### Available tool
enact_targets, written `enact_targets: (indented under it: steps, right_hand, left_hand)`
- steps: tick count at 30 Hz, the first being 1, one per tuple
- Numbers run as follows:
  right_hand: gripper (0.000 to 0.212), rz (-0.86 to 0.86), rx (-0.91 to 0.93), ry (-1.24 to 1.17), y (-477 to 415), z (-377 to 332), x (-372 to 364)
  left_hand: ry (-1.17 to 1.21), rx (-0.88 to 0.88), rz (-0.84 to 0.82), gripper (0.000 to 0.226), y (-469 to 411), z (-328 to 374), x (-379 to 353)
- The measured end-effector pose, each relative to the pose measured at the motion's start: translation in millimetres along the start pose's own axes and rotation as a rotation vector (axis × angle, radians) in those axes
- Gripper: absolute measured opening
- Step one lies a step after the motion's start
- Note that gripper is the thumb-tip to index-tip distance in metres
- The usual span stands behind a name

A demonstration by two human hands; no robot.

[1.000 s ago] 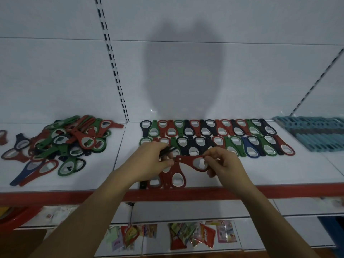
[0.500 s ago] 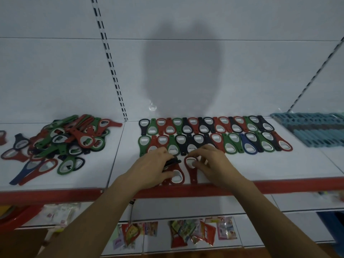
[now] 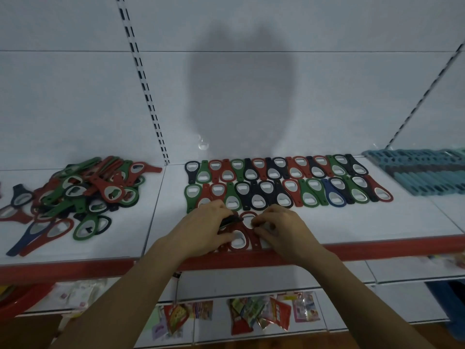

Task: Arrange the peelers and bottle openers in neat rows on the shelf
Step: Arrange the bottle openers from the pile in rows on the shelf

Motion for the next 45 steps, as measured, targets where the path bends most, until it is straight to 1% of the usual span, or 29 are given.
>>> enact_targets:
  steps: [4,6,7,9,11,13,14,16,18,20,21,24,26,29,31,33,35,37,40,43,45]
  right_hand:
    - [0.019,0.027,-0.009,0.012,0,-1,-2]
    - [0.019,0.060,-0.016,-0.010,1,-1,0]
    - [0.020,0.093,-0.021,-0.056,2,-3,3]
    - [0.023,0.153,-0.023,-0.268,2,-8,10]
    - [0.025,0.156,0.003,-0.503,-4,-18,15]
    - [0.019,0.176,0.029,-0.588,-9,-29,23]
    - [0.018,0.197,0.029,-0.624,-12,-32,28]
    - [0.022,0.242,0.012,-0.743,-15,-29,40]
    - [0.024,0.316,-0.025,-0.814,-14,-16,55]
    - [0.012,0.343,-0.109,-0.832,-8,5,63]
    - [0.009,0.318,-0.157,-0.836,-5,16,64]
    - [0.013,0.185,-0.251,-0.775,0,36,60]
    - [0.012,0.172,-0.251,-0.745,2,40,62]
    - [0.011,0.187,-0.193,-0.703,5,39,66]
    - [0.011,0.176,-0.162,-0.723,6,36,66]
    - [0.014,0.154,-0.169,-0.730,2,35,64]
    - [0.011,0.152,-0.201,-0.689,-5,38,63]
    - [0.009,0.151,-0.248,-0.585,-12,42,62]
    - [0.008,0.093,-0.272,-0.467,-15,44,46]
    - [0.006,0.104,-0.258,-0.308,-14,39,33]
    - [0.011,0.095,-0.247,-0.276,-11,36,29]
  left_hand:
    - [0.000,-0.001,-0.061,0.039,-3,-2,0]
    - [0.032,-0.001,-0.046,0.033,-5,-1,5]
    - [0.087,-0.003,-0.002,0.026,-5,0,10]
    - [0.212,-0.006,0.065,0.012,-6,4,20]
    - [0.288,-0.034,0.013,0.012,-12,13,22]
    - [0.424,-0.079,-0.058,0.015,-15,23,21]
    - [0.525,-0.095,-0.063,0.014,-16,27,23]
    - [0.755,-0.104,-0.039,0.012,-15,26,29]
    - [0.947,-0.061,-0.024,0.015,-14,19,29]
    - [1.030,0.007,-0.024,0.020,-14,10,25]
    - [0.979,0.026,-0.003,0.020,-15,7,25]
    - [0.596,0.035,0.093,0.016,-19,4,33]
    - [0.432,0.013,0.139,0.012,-19,10,36]
    - [0.281,-0.012,0.173,0.008,-21,19,33]
    - [0.172,-0.030,0.168,0.013,-22,24,26]
    - [0.058,-0.037,0.163,0.024,-23,28,19]
    - [0.022,-0.028,0.143,0.036,-23,30,12]
    - [0.031,-0.027,0.138,0.043,-23,30,9]
    - [0.031,-0.025,0.143,0.046,-20,31,6]
    - [0.009,-0.008,0.106,0.046,-18,32,-1]
    - [0.002,0.014,0.087,0.046,-18,31,-2]
Point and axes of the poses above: each hand's wrist, its own y-axis away from the middle knuckle, its own x-axis out of the back of the hand, z = x × y, the point moved 8 cm from there along -y, towards the middle knuckle, and after that the axes turned 6 degrees about -z, right-handed, at the moved point
